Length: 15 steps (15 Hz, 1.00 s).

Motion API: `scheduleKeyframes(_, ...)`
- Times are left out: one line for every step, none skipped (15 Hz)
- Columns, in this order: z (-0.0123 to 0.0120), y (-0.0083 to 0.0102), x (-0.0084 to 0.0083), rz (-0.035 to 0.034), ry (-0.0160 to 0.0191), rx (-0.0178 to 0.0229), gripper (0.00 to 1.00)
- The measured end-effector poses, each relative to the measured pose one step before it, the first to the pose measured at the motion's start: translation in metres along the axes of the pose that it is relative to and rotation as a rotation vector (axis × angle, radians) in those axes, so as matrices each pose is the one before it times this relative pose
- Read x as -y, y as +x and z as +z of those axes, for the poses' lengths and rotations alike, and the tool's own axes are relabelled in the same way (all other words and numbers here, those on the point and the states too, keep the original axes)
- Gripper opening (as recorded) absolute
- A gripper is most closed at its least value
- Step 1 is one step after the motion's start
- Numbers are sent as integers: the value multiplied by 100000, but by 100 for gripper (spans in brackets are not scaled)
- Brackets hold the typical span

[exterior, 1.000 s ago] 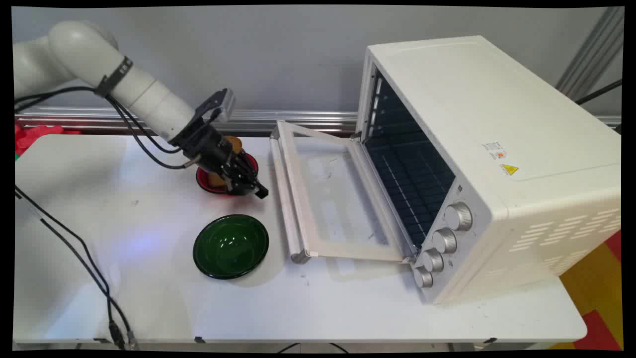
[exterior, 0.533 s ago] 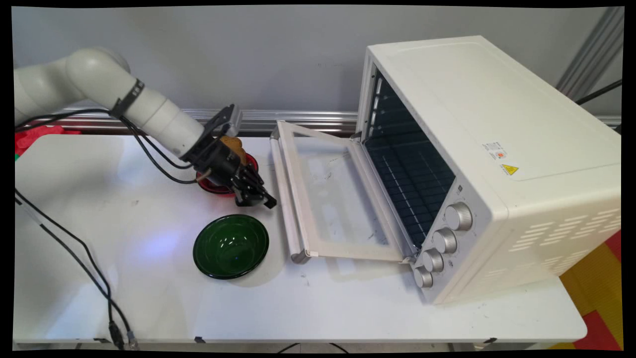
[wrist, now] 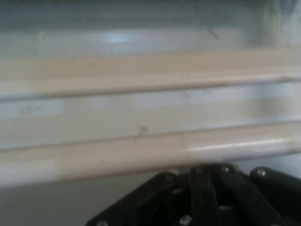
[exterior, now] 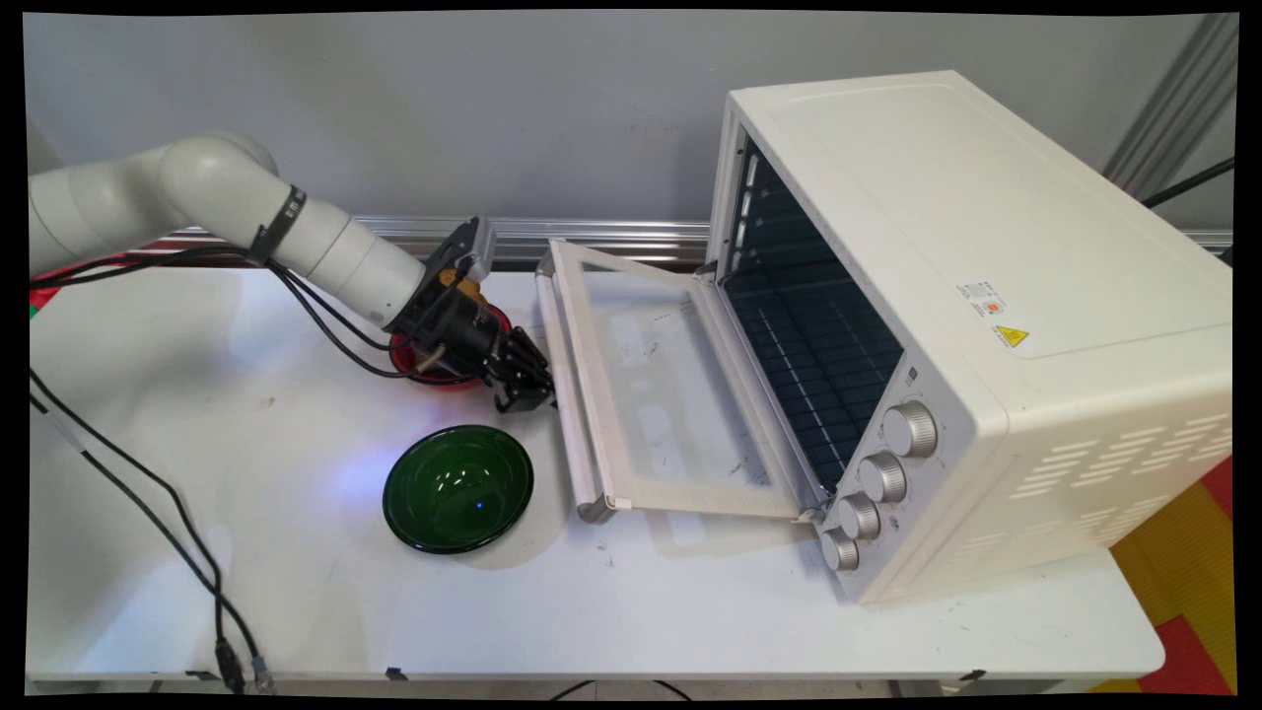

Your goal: Close the oven

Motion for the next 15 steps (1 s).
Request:
scheduleKeyframes(62,136,-34,66,-223,-1484,0)
scheduleKeyframes(-31,139,-53,62,-178,-1363,0)
scheduleKeyframes(-130,239,-30,137,-195,-1689,0)
scheduleKeyframes(-106,326,2,163,-189,-1474,0)
scheduleKeyframes(-165,487,54,121,-137,-1805,0)
scheduleKeyframes(-123,315,31,13,-38,-1062,0)
scheduleKeyframes(-165,515,58,40,-59,-1591,0)
scheduleKeyframes(-251,629,34,53,-17,-1874,0)
scheduleKeyframes(-189,687,38,113,-79,-1900,0)
scheduleKeyframes(-104,651,22,235,-104,-1622,0)
scheduleKeyframes(-28,840,12,438,-46,-1985,0)
scheduleKeyframes(71,832,9,388,28,-1919,0)
scheduleKeyframes(96,714,-8,298,79,-1633,0)
scheduleKeyframes(236,856,39,333,74,-1775,0)
scheduleKeyframes(252,829,24,161,272,-1698,0)
